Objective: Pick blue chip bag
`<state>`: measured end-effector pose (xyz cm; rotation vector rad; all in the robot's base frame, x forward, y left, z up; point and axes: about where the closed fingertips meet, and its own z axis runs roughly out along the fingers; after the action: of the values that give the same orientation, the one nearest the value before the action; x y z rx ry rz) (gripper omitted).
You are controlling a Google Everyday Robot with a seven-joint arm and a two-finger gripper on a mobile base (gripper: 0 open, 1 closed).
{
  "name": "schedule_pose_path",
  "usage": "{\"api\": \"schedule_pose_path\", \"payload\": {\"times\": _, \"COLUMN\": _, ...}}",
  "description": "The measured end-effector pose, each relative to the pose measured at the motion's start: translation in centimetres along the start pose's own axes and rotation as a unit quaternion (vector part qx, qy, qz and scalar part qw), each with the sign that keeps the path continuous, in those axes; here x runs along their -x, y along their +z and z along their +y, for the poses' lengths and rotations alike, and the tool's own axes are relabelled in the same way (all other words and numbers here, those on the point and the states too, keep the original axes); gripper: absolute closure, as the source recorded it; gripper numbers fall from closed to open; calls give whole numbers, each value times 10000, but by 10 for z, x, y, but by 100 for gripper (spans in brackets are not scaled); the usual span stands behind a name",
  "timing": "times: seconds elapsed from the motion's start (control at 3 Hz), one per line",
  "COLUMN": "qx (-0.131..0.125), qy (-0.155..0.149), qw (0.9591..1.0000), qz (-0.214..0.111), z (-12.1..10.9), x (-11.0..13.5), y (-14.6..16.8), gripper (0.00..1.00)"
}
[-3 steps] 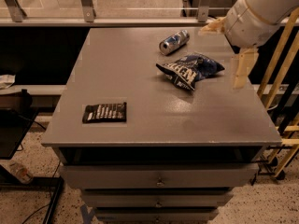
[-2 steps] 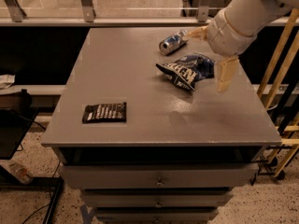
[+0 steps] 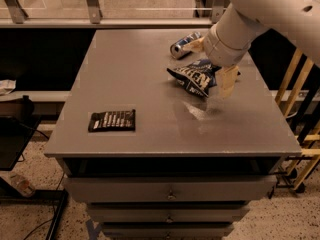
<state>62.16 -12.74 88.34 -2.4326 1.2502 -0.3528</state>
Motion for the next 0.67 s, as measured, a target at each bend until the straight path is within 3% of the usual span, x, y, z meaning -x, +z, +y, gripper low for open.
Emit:
{"api": "schedule_pose_path", "payload": {"times": 0.33, "qx": -53, "qy": -49, "qw": 9995, "qz": 315, "z": -20, "x": -23, "y": 7, "gripper": 0}}
{"api": "schedule_pose_path", "payload": {"times": 0.67, "qx": 29, "qy": 43, "qw": 9991, "qz": 422, "z": -31, "x": -43, "y": 13, "gripper": 17}}
